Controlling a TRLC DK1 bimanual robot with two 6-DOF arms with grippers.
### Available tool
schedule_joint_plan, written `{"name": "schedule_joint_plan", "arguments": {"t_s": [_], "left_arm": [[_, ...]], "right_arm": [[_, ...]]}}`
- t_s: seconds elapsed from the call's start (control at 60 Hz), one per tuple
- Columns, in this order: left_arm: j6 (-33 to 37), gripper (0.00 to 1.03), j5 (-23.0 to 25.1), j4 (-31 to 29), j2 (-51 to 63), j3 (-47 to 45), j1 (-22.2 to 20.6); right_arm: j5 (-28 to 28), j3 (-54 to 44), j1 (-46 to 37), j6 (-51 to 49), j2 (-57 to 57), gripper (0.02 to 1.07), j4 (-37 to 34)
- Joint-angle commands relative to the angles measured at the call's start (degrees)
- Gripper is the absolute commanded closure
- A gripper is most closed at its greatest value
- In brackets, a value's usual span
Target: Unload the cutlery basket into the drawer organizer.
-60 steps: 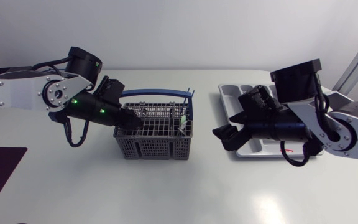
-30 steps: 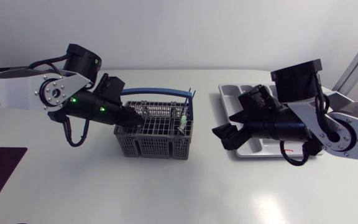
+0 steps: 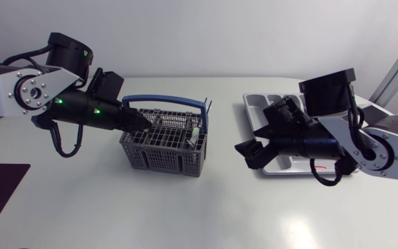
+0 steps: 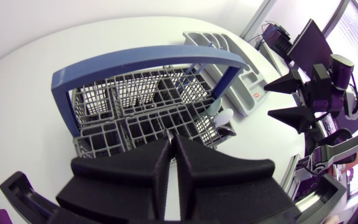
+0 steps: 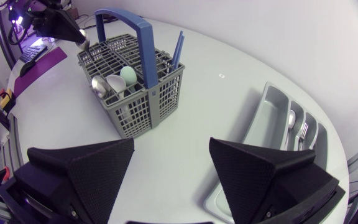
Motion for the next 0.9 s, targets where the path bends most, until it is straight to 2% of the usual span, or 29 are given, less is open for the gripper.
{"name": "schedule_joint_plan", "arguments": {"t_s": [0.0, 0.267, 0.633, 0.817, 0.883], "left_arm": [[0.59, 0.97, 1.26, -1.14, -1.05, 1.77, 1.51], [0.33, 0.97, 6.18, -2.64, -2.55, 1.86, 5.29], [-0.55, 0.97, 7.50, -4.92, -11.16, 2.56, 5.12], [-1.16, 0.97, 7.68, -5.80, -15.55, 3.17, 4.32], [-1.34, 0.97, 9.08, -6.33, -17.05, 3.97, 3.97]], "right_arm": [[-0.09, -0.94, 0.53, -0.68, 0.98, 0.20, 0.26], [0.00, -0.94, 1.32, -0.68, 0.80, 0.20, -0.27], [0.53, -0.76, 3.52, -2.79, -3.33, 0.20, -2.12], [0.61, -2.17, 5.98, -6.13, -11.15, 0.20, -2.03], [0.61, -2.35, 7.48, -7.54, -14.40, 0.20, -2.12]]}}
